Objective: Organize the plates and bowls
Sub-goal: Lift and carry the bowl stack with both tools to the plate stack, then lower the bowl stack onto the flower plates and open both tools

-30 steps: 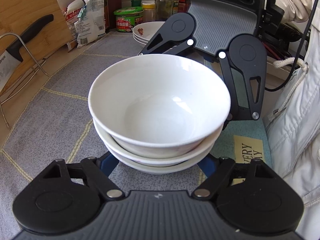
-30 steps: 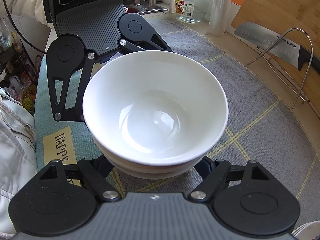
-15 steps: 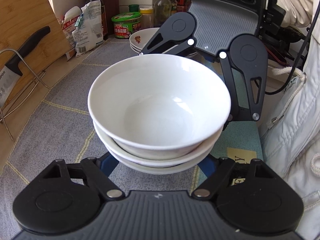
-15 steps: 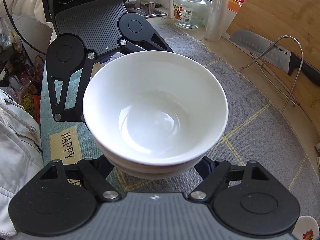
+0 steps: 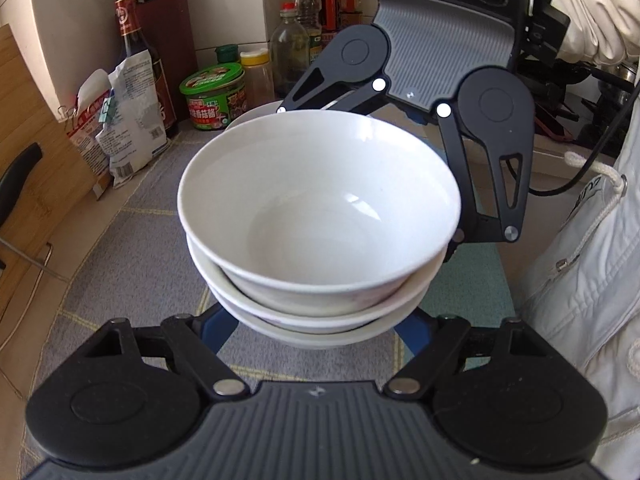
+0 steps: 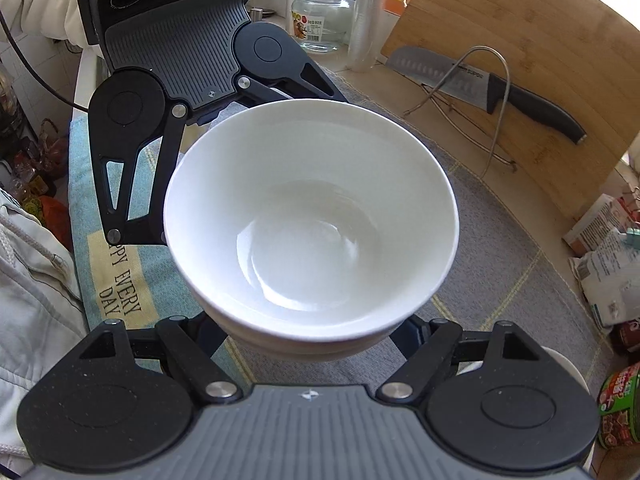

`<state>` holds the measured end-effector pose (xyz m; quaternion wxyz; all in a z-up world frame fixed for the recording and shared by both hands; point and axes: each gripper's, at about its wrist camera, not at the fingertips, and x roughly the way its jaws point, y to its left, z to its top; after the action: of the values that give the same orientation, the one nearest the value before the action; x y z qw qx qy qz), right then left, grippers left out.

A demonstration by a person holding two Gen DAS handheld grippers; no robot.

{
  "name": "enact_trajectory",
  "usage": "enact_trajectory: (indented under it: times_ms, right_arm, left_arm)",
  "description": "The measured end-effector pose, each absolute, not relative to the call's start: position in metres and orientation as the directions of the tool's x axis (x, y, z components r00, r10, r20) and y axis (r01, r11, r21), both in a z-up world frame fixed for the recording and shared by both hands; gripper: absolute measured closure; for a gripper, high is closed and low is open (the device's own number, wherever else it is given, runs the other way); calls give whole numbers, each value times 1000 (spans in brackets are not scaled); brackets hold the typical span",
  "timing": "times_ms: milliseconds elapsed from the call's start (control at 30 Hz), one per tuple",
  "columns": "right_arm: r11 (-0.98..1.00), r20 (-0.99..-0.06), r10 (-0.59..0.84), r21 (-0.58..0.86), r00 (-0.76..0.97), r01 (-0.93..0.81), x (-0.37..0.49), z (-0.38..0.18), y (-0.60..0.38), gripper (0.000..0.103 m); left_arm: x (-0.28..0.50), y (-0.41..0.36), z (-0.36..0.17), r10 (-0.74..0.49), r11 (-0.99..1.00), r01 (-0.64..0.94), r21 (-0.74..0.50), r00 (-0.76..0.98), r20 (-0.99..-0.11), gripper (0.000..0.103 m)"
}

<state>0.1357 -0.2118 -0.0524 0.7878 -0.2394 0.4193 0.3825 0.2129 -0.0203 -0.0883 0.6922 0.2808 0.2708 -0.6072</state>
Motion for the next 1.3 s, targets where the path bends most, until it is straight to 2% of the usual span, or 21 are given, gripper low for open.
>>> enact_trajectory:
  times_ms: [400, 800, 1300]
  right_arm:
    - [680, -836, 334, -105, 435, -725, 134, -35, -283, 17]
    - [754, -847, 272, -108, 457, -648, 138, -41, -344, 17]
    - [782, -863, 245, -94, 443, -616, 152, -63, -372, 17]
  left_arm:
    - [219, -98, -77, -716, 0, 997, 83, 58, -696, 20]
    - [230, -167, -84, -719, -104, 989, 101, -5, -695, 20]
    - [250, -200, -106, -704, -133, 988, 80, -37, -710, 20]
